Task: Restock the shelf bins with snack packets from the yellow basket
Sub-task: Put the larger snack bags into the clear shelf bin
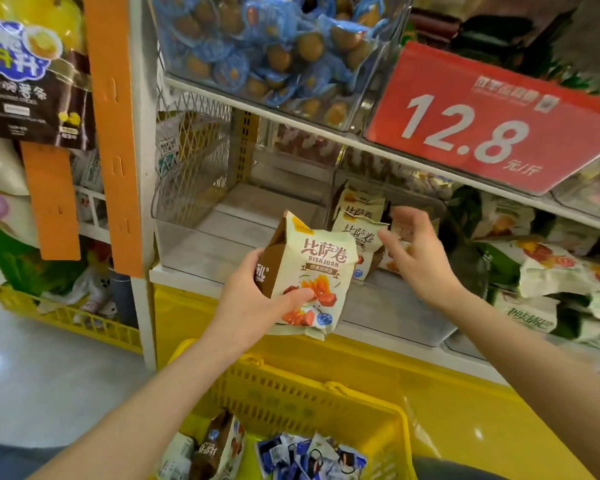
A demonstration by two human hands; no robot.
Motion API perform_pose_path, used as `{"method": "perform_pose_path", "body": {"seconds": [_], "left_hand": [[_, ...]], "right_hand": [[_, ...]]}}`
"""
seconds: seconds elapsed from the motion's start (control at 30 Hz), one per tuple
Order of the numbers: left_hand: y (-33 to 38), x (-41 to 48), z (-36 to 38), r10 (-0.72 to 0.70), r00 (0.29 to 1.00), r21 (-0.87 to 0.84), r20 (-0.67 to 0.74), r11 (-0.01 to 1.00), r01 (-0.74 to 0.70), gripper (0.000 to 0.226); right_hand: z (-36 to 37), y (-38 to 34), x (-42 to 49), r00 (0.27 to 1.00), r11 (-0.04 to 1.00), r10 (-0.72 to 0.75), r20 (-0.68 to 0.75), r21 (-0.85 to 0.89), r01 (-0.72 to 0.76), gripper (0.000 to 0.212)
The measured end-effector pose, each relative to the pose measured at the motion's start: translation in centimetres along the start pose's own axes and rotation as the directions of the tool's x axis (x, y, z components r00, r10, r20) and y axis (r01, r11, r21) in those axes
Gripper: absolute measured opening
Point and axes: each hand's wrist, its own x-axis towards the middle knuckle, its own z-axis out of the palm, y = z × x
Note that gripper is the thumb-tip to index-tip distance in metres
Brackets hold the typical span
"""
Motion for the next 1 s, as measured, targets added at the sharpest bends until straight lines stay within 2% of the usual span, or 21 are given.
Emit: {"method": "perform_pose_path", "body": {"seconds": [0.07,0.13,0.2,0.23,0.3,0.4,0.47,0.53,0.6,0.63,0.73,0.8,0.83,0.93,1.0], "left_hand": [[0.0,-0.9,0.4,0.012,0.996,0.021,0.087,1.000,-0.014,0.061],[0.0,-1.9,0.9,0.038,0.982,0.042,0.184,0.998,-0.046,0.063],[0.1,-2.7,1.5,0.094,0.960,0.059,0.265,0.992,-0.113,0.064],[0.1,-3.0,1.8,0.118,0.949,0.062,0.291,0.988,-0.142,0.065],[0.4,-3.3,2.7,0.156,0.933,0.079,0.325,0.978,-0.191,0.064],[1.6,-2.5,4.1,0.244,0.899,0.165,0.363,0.933,-0.319,0.061],[2.5,-1.0,5.2,0.329,0.873,0.184,0.360,0.892,-0.412,0.056],[3.1,0.9,6.4,0.397,0.858,0.234,0.325,0.846,-0.480,0.045],[2.8,2.9,7.5,0.403,0.862,0.367,0.307,0.786,-0.498,0.039],[2.3,3.7,7.9,0.385,0.865,0.440,0.321,0.748,-0.497,0.036],[0.0,5.0,9.1,0.326,0.853,0.634,0.408,0.571,-0.521,0.031],[-1.4,5.5,9.4,0.360,0.834,0.705,0.419,0.449,-0.548,0.036],[-1.9,5.6,9.5,0.394,0.826,0.715,0.404,0.426,-0.554,0.037],[-2.5,5.7,9.7,0.469,0.806,0.710,0.363,0.421,-0.564,0.037],[-2.7,5.7,9.8,0.496,0.794,0.702,0.350,0.423,-0.573,0.037]], "right_hand": [[-1.5,-2.5,-2.6,0.961,0.992,-0.118,0.251,-0.015,0.126,0.078],[-2.4,-4.0,-4.8,0.872,0.956,-0.153,0.464,-0.155,0.250,0.097],[-2.9,-4.5,-6.6,0.808,0.913,-0.150,0.569,-0.235,0.334,0.095],[-3.1,-4.6,-7.2,0.800,0.913,-0.143,0.582,-0.234,0.334,0.088],[-3.9,-4.4,-8.0,0.819,0.917,-0.146,0.554,-0.235,0.323,0.075],[-6.0,-3.9,-7.7,0.884,0.900,-0.165,0.438,-0.301,0.317,0.069],[-7.6,-3.3,-6.8,0.937,0.878,-0.198,0.288,-0.373,0.300,0.062],[-9.0,-2.3,-5.2,0.975,0.886,-0.198,0.099,-0.408,0.221,0.052],[-10.0,-0.8,-3.3,0.989,0.907,-0.136,-0.051,-0.407,0.104,0.044],[-10.2,0.0,-2.4,0.992,0.896,-0.100,-0.077,-0.440,0.056,0.043],[-9.2,2.2,-0.4,1.000,0.750,-0.025,-0.012,-0.662,0.011,0.058],[-7.5,3.8,0.9,0.998,0.652,0.001,0.063,-0.757,0.048,0.061],[-6.6,4.6,1.6,0.996,0.635,0.025,0.084,-0.771,0.049,0.059],[-4.4,6.8,3.6,0.986,0.668,0.103,0.130,-0.744,0.028,0.061],[-3.2,8.4,4.7,0.963,0.727,0.145,0.227,-0.685,0.052,0.067]]}}
